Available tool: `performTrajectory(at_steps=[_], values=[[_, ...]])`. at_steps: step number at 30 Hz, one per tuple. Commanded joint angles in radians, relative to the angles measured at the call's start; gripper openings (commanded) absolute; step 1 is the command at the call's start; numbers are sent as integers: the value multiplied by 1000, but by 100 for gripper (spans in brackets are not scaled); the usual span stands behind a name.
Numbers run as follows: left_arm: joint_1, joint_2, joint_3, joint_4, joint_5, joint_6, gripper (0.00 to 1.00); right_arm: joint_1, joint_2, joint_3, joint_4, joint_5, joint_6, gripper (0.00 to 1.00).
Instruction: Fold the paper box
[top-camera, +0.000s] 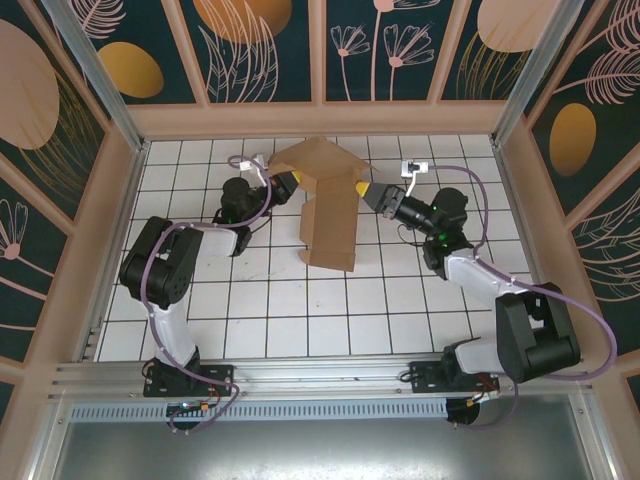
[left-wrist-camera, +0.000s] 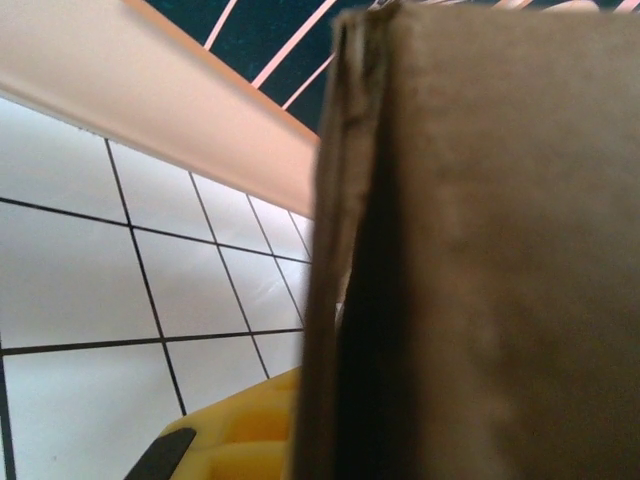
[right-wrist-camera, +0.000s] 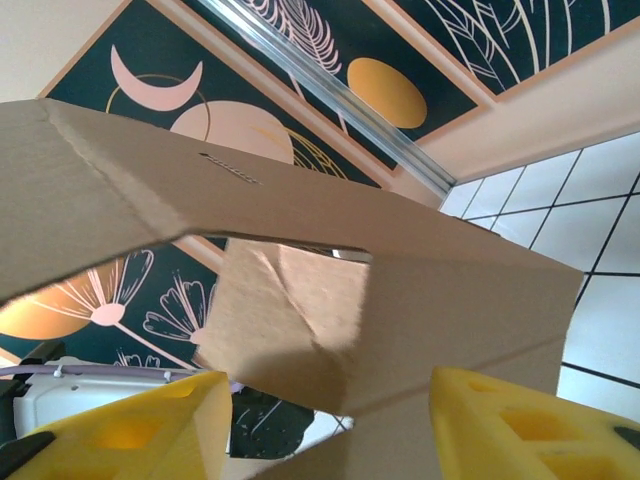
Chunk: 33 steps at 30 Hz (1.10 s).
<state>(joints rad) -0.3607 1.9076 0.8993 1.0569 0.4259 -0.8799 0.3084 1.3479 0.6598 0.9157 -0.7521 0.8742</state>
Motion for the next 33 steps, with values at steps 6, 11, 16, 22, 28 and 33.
performTrajectory(at_steps=[6, 11, 16, 22, 28, 33], values=[[3, 16, 22, 9, -15, 28, 0, 7, 27, 76, -42, 91, 1, 48], [4, 16, 20, 4, -22, 30, 0, 15, 52, 105, -101, 85, -26, 42], [4, 15, 18, -2, -31, 38, 0, 48, 63, 159, -275, 143, -137, 37], [4, 14, 15, 3, -40, 30, 0, 58, 65, 169, -322, 196, -159, 24], [4, 16, 12, -5, -68, 36, 0, 64, 57, 167, -342, 244, -153, 3], [4, 14, 10, -16, -82, 43, 0, 67, 52, 156, -344, 273, -143, 21]])
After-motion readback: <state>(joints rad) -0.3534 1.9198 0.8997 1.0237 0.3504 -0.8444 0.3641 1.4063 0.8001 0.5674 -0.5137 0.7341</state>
